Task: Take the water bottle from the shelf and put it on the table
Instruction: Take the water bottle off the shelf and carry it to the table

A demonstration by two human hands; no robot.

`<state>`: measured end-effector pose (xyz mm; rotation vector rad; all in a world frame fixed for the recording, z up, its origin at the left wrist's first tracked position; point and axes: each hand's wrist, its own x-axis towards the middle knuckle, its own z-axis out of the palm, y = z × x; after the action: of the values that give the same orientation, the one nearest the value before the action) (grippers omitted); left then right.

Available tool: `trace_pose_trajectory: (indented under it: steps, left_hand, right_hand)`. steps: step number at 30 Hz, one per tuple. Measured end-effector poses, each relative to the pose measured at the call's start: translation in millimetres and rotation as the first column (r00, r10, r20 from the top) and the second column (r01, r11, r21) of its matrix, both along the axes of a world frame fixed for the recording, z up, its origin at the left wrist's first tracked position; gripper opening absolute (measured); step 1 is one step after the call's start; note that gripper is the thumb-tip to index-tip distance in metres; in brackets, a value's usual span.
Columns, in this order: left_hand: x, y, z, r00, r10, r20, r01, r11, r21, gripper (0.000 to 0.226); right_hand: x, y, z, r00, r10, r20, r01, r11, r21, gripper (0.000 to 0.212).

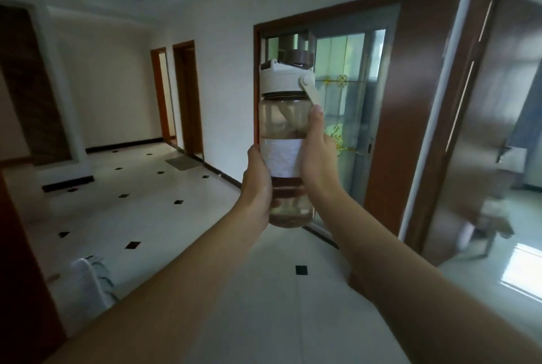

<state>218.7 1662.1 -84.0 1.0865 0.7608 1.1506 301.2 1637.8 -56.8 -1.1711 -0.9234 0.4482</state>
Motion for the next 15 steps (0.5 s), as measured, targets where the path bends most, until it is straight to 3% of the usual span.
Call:
trace_pose_trajectory:
  steps: [8, 15]
  left_hand:
    - [42.8, 82.7, -15.5, 0.992, -0.078, 0.099, 0.084, 0.995, -0.060, 0.060]
    - [66.2, 146.9, -25.0, 0.992, -0.113, 0.056, 0.117, 0.990, -0.077, 0.057]
  right_hand:
    - [28.7, 61.7, -8.0, 0.994, -0.104, 0.014, 0.105, 0.995, -0.005, 0.063]
    - [55.2, 119.6, -12.5, 0.996, -0.089, -0.007, 0.089, 0.996, -0.008, 0.065]
